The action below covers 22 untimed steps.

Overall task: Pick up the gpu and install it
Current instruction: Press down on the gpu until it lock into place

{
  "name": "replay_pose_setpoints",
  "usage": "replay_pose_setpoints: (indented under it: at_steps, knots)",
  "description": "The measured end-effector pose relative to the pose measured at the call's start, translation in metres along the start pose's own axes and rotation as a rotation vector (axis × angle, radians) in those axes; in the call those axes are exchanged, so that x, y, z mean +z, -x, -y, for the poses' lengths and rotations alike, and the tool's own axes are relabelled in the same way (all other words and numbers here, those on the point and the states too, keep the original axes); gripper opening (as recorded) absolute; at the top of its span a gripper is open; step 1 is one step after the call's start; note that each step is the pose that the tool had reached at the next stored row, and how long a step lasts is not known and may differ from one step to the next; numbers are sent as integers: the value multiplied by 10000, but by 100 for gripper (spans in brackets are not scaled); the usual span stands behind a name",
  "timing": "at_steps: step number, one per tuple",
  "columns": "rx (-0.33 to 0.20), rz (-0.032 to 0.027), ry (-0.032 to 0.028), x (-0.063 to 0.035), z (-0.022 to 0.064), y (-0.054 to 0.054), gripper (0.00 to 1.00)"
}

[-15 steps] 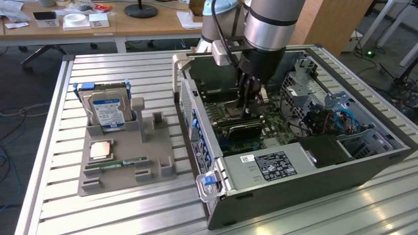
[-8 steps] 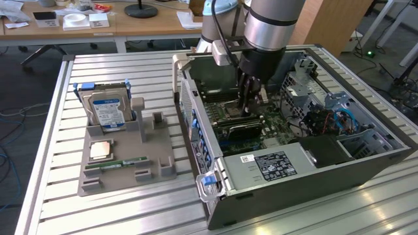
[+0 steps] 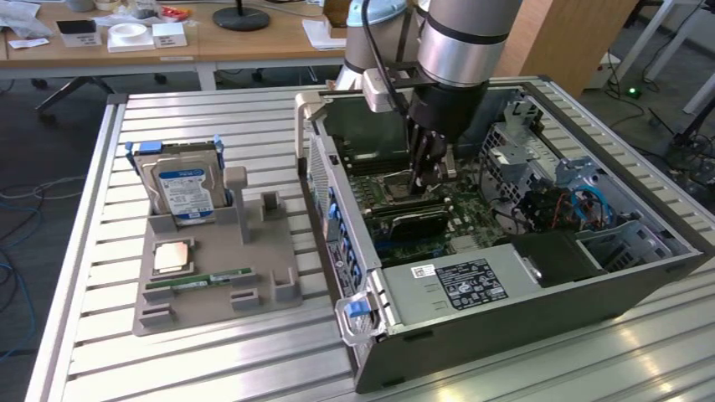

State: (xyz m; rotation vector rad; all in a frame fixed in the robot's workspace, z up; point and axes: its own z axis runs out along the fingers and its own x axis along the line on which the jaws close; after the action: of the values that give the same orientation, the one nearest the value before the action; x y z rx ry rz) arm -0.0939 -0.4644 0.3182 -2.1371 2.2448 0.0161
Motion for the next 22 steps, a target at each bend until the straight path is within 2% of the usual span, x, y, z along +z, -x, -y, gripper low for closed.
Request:
replay_pose_setpoints:
  at_steps: [9,22]
  knots:
    - [0,-6,0,5,0,0,11]
    - [15,-20,-2,223,-5,-8,11]
